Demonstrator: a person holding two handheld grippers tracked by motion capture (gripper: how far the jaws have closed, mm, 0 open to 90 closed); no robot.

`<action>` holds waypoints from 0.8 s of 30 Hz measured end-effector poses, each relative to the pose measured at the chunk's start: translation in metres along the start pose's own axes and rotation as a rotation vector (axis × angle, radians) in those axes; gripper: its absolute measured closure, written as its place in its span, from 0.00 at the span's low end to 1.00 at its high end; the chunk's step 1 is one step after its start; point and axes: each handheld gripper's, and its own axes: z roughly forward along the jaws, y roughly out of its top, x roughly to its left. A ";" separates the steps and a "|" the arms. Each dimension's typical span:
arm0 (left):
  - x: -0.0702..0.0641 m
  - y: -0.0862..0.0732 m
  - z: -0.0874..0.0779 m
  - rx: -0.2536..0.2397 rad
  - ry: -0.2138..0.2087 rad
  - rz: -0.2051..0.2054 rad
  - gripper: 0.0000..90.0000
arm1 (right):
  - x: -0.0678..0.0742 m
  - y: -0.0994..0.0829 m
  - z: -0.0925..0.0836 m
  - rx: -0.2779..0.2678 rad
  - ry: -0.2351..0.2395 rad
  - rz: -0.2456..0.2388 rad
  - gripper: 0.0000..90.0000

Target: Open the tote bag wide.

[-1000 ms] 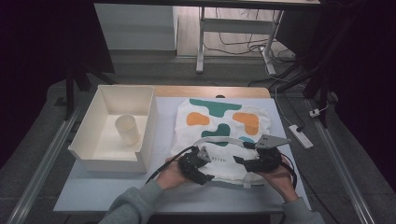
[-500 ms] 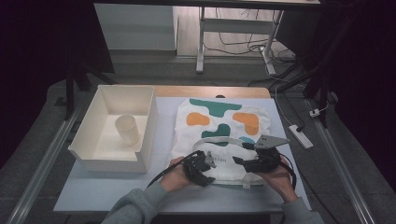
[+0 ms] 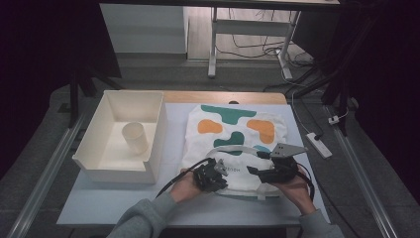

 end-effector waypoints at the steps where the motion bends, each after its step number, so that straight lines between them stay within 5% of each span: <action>1: 0.001 0.000 0.000 0.000 -0.001 -0.004 0.94 | 0.000 0.000 0.000 0.000 0.000 0.000 0.36; 6: 0.001 0.000 -0.003 -0.015 0.001 -0.007 0.96 | -0.002 -0.001 -0.005 -0.033 0.019 0.023 0.36; 10: 0.003 0.001 -0.017 -0.079 -0.009 -0.037 0.96 | 0.001 0.001 -0.009 -0.060 0.035 0.034 0.36; 13: 0.005 0.002 -0.025 -0.139 -0.011 -0.078 0.96 | 0.005 0.001 -0.012 -0.068 0.045 0.025 0.37; 21: 0.006 0.002 -0.035 -0.192 0.021 -0.099 0.96 | 0.018 0.001 -0.012 -0.045 0.057 -0.006 0.37; 24: 0.008 0.003 -0.040 -0.214 0.022 -0.108 0.96 | 0.030 0.001 -0.014 -0.053 0.096 -0.016 0.37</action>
